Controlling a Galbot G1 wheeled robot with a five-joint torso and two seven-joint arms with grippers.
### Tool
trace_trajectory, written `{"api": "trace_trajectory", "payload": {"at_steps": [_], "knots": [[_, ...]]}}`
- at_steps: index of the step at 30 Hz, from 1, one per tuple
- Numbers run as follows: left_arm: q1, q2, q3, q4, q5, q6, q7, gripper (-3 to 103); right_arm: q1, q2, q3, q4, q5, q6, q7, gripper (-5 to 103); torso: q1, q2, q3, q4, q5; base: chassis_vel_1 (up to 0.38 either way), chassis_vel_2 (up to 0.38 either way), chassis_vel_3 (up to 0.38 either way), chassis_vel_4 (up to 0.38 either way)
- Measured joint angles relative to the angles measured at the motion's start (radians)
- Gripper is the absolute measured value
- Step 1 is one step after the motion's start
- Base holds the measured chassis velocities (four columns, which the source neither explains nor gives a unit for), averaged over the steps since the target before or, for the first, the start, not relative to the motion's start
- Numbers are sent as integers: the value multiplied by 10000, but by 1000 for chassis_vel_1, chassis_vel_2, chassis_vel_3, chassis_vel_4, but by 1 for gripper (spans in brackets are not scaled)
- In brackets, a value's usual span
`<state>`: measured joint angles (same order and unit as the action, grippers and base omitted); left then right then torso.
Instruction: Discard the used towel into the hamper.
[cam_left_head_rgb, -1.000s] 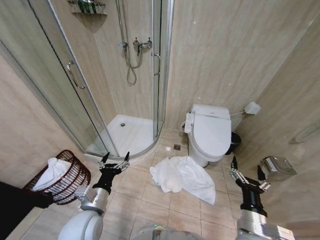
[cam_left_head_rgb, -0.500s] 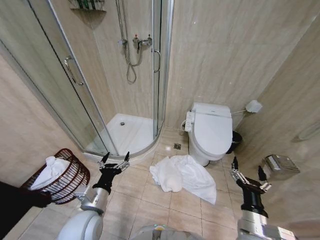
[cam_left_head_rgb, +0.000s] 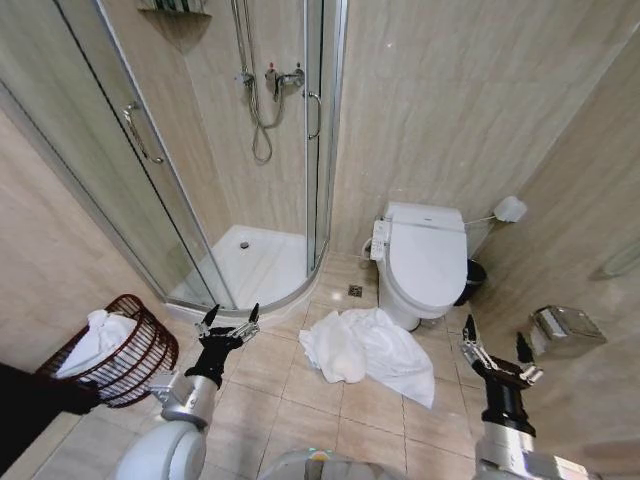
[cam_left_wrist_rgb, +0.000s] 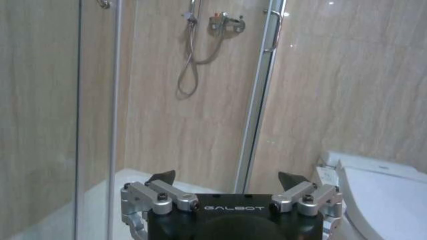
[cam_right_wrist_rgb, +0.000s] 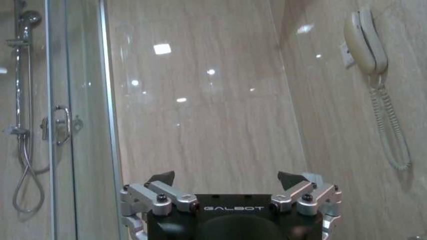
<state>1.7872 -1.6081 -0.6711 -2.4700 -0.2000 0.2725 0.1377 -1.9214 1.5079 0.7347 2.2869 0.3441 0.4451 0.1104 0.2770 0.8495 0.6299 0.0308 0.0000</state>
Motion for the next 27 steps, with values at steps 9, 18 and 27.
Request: {"api": "trace_trajectory", "payload": {"at_steps": [9,18,27], "knots": [[0,0,1,0,0,0,0,100,-1,0,0,-104,-128,81,-23,100,-149,-361,-208,0,0,0,0,0,0],[0,0,1,0,0,0,0,100,-25,34,-104,-185,-223,208,-72,100,-335,-789,-451,0,0,0,0,0,0],[0,0,0,0,0,0,0,100,-105,53,-100,-308,-174,571,-354,100,-508,-1188,-675,0,0,0,0,0,0]]}}
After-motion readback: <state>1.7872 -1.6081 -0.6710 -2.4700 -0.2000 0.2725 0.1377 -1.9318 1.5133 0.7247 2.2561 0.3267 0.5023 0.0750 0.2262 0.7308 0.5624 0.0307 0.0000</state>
